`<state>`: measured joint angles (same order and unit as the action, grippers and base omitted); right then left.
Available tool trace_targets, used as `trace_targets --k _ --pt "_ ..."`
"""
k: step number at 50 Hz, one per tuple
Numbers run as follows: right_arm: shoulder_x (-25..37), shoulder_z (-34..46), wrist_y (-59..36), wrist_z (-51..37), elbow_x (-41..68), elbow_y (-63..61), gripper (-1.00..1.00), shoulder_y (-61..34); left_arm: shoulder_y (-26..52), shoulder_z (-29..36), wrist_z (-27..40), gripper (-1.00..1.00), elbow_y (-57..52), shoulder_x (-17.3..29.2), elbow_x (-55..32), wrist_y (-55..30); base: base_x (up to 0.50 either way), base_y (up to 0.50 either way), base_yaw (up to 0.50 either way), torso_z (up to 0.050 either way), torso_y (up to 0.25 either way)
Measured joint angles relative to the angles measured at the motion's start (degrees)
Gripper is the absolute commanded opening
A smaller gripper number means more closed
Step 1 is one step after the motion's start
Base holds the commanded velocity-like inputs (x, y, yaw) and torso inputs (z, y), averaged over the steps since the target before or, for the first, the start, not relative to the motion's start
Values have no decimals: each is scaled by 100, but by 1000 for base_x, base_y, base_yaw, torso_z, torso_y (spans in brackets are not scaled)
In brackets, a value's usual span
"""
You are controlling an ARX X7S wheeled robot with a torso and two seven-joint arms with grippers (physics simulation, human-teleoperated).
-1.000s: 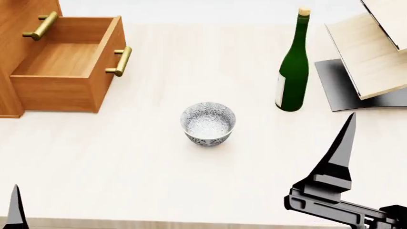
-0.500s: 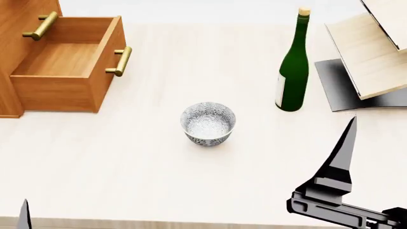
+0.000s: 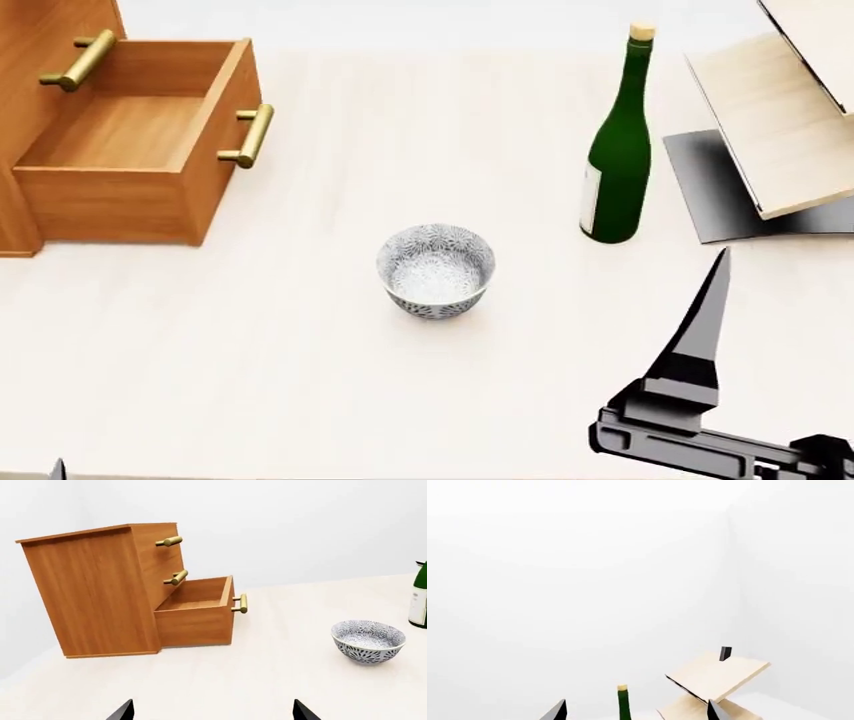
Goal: Put the bowl in the bottom drawer of the cabinet and close it.
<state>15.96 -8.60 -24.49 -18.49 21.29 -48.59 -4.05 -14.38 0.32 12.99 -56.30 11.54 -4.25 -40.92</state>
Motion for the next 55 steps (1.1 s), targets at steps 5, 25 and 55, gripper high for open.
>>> trace_targets --k 5,25,55 --pt "36 18 64 11 11 7 100 17 -37 16 34 100 3 25 -27 39 500 0 0 0 0" --pt "137 75 160 -40 56 51 100 61 -96 97 161 100 22 140 -107 132 500 0 0 0 0" --pt "241 146 228 -145 7 125 100 104 -81 233 324 100 49 277 -221 160 302 83 0 0 1"
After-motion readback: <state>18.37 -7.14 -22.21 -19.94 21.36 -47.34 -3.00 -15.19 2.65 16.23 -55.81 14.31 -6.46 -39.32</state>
